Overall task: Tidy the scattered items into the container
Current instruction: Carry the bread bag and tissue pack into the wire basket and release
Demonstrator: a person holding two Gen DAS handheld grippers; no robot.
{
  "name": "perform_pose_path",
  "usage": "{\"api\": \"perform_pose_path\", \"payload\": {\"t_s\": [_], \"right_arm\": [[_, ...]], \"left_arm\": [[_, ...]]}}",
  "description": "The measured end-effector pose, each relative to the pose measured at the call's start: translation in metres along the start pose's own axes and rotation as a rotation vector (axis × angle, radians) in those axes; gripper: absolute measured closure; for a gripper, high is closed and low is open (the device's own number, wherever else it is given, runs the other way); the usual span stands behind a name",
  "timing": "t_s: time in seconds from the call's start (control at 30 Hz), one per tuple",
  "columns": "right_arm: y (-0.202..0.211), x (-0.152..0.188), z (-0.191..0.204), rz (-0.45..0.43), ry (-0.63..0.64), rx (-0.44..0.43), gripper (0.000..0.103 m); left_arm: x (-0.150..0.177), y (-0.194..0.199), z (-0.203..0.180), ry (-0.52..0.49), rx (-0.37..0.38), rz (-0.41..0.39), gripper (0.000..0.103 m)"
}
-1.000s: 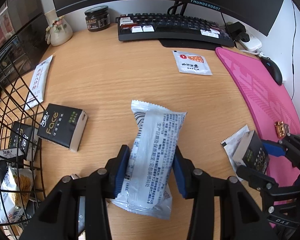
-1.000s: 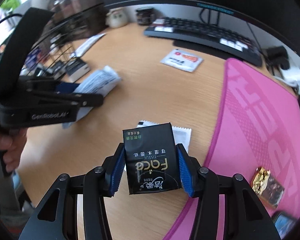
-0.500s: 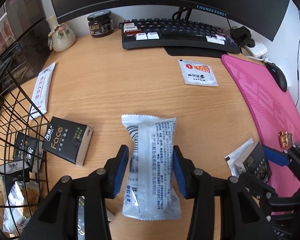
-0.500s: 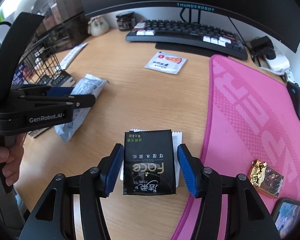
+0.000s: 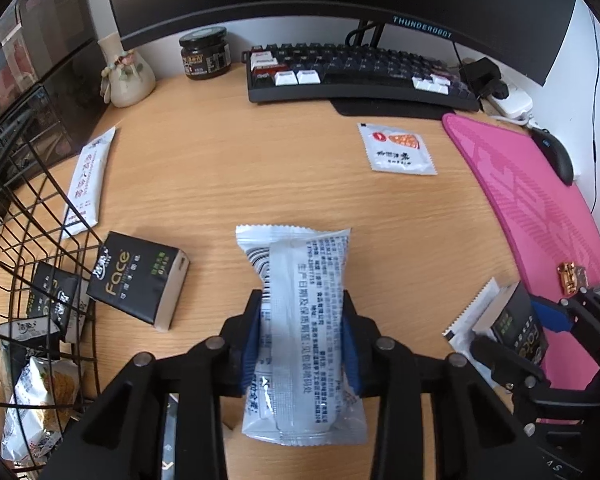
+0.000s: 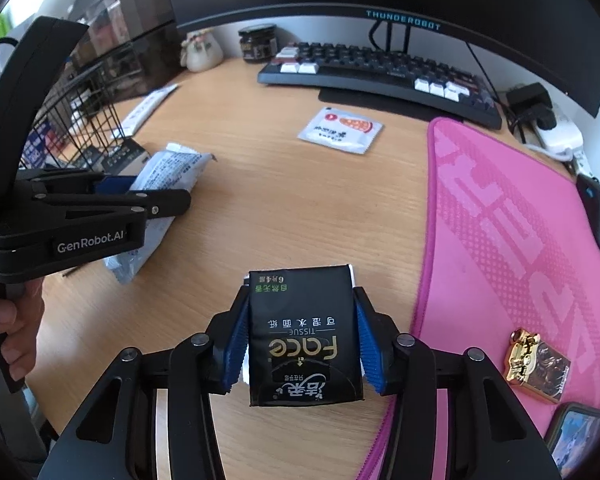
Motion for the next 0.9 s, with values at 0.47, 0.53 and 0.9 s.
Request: {"api": "perform_pose_path", "payload": {"t_s": [0.47,0.53,0.9], "right_arm": [[0.068,-0.035,0.014,-0.123,0.0,-0.017,0.055],[0.08,-0.044,0.022,-0.149,0.004,-0.025,0.055],[0.138,-0.099,0.143,-0.26,0.106,-0.216,0.055]], "left_arm": [[-0.014,0.083,-0.008,-0.021,-0.017,-0.13,0.065],[-0.014,0.099,-0.005,-0.024,-0.025,-0.151,0.065],[0.006,0.194,0.08,0.07,-0.143,-0.254,0.065]]}}
Point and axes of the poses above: each gripper's, at about its wrist camera, not at the fingertips, and y roughly against the way its jaws point, z to its left, x to its underside, the point moved 9 cm from there along -y, roughly the way its jaws point, and after that the axes turned 13 degrees about x, right-handed, at the moved point
